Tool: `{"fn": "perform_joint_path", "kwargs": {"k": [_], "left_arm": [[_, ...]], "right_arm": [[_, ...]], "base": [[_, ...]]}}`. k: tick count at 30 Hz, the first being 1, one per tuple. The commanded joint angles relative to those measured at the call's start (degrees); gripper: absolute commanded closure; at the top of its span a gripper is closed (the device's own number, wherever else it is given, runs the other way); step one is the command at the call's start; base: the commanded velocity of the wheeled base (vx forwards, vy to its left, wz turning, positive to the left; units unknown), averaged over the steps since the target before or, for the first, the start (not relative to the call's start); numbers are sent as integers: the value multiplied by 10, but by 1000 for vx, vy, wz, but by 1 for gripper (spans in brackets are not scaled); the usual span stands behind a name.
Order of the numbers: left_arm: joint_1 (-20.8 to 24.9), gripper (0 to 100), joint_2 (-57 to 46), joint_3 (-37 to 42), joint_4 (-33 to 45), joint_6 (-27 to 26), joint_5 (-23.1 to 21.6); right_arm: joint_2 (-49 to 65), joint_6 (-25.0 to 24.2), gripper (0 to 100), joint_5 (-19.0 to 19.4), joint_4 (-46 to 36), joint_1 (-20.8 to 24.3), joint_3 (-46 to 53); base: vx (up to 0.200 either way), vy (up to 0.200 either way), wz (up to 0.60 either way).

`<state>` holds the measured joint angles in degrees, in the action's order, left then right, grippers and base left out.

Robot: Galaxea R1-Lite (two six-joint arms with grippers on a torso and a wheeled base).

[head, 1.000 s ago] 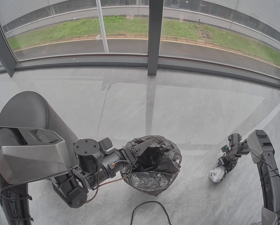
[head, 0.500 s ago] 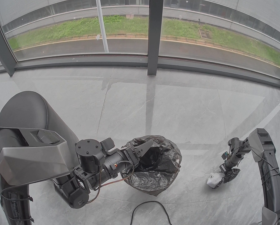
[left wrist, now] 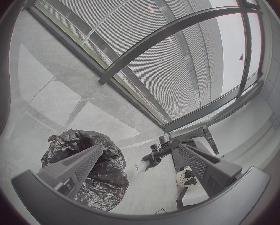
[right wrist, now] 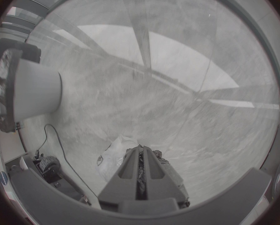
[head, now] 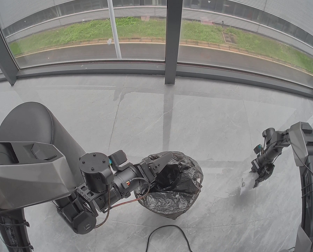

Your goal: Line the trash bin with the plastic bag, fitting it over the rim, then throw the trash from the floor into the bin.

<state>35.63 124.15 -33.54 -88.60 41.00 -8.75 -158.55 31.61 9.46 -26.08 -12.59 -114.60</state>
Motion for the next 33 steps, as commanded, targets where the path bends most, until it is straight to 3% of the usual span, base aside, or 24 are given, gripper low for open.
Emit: {"fn": "perform_joint_path", "kwargs": {"k": [1,9,20,23,24,28,33], "left_arm": [[4,0,-24,5,0,-12,2],[4,0,-37,5,0,-13,5],[4,0,-47,15,1,-13,18],[3,0,-45,15,1,-13,22],[1,0,-44,14,1,-13,24],[-2,0,-46,15,1,-12,27],[-3,0,-66,29,1,-9,33]], "right_arm": [[134,-1,100,23,3,17,0],[245,-7,100,30,-27,66,0],[399,-43,100,22,-164,221,0],[409,-44,100,24,-193,256,0],[410,-54,100,24,-220,295,0],[391,-81,100,21,-231,361,0],[351,-81,100,20,-231,414,0]], "base": [[0,0,0],[0,0,0],[0,0,0],[0,0,0],[0,0,0],[0,0,0],[0,0,0]]}}
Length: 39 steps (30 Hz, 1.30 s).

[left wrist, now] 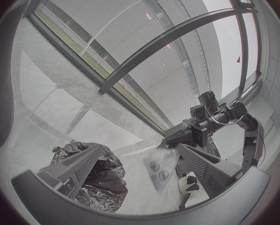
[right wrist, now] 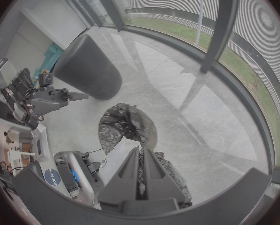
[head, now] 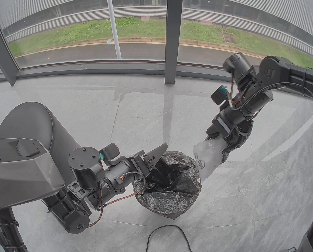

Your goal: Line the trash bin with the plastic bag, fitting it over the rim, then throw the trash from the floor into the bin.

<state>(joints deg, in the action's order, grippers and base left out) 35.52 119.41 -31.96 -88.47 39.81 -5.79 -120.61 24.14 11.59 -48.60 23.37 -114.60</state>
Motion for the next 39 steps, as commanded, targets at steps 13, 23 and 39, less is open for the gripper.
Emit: {"fn": "perform_joint_path", "kwargs": {"k": [13,23,39], "left_arm": [[-6,0,-59,30,0,1,5],[-9,0,-71,38,0,1,6],[-9,0,-72,39,0,1,6]], "right_arm": [[-124,-3,100,-14,11,85,0],[-170,-1,100,-24,65,93,0],[-184,22,0,-24,129,90,0]], "base": [[0,138,0],[0,0,0],[0,0,0]]}}
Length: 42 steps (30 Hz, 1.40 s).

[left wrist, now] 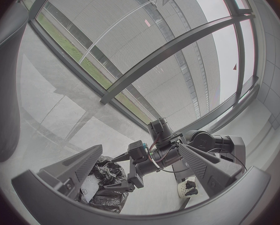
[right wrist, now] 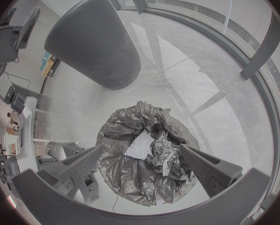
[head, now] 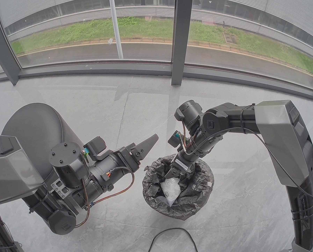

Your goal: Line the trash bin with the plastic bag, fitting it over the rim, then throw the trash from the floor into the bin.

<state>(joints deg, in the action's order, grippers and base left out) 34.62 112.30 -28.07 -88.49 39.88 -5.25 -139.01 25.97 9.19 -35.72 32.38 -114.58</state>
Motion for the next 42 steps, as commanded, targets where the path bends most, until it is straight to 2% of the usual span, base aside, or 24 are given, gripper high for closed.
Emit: {"fn": "perform_joint_path", "kwargs": {"k": [1,9,11,15,16,22,26,33,39,42], "left_arm": [[0,0,-2,1,0,0,1],[-1,0,-23,21,0,0,1],[-1,0,-23,22,0,0,0],[-1,0,-23,22,0,-1,1],[-1,0,-26,25,0,-1,1],[-2,0,-38,44,0,0,2],[-12,0,-52,65,0,0,2],[-32,0,-74,83,0,0,1],[-32,0,-86,87,0,0,1],[-32,0,-102,90,0,-1,1]], "right_arm": [[1,8,0,0,-1,1,0],[32,12,0,-12,-21,-30,0],[22,20,0,-12,-31,-50,0],[-15,34,0,-9,-25,-56,0],[-28,34,100,-9,-25,-53,0],[-73,33,100,-7,-12,-38,0],[-118,35,100,-8,59,-38,0],[-152,37,100,-9,124,-39,0],[-127,36,100,-8,128,-35,0],[-52,34,100,-8,81,-20,0]], "base": [[0,0,0],[0,0,0],[0,0,0],[0,0,0],[0,0,0],[0,0,0],[0,0,0],[0,0,0],[0,0,0],[0,0,0]]}}
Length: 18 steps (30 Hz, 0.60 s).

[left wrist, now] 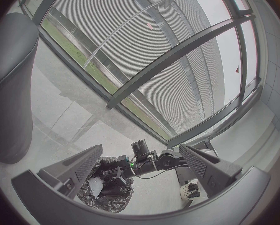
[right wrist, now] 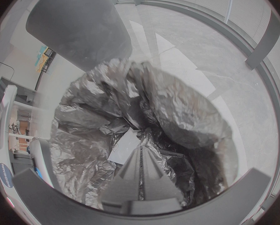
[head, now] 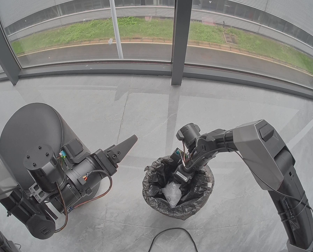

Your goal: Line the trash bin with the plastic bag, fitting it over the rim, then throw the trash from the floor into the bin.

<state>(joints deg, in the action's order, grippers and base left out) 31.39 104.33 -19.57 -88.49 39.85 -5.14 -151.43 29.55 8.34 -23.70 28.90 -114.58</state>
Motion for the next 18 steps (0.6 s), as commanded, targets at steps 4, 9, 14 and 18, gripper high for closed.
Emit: {"fn": "perform_joint_path", "kwargs": {"k": [4,9,14,18], "left_arm": [[2,0,-47,23,0,-4,0],[2,0,-93,82,0,-79,-5],[-4,0,-157,145,0,-175,-12],[-90,0,-247,196,10,-207,-31]], "right_arm": [[179,-6,100,-2,-146,18,0],[346,-46,100,-24,-384,-26,0],[504,-130,100,-75,-636,-64,0],[664,-159,100,-166,-663,-65,0]], "base": [[0,0,0],[0,0,0],[0,0,0],[0,0,0]]}}
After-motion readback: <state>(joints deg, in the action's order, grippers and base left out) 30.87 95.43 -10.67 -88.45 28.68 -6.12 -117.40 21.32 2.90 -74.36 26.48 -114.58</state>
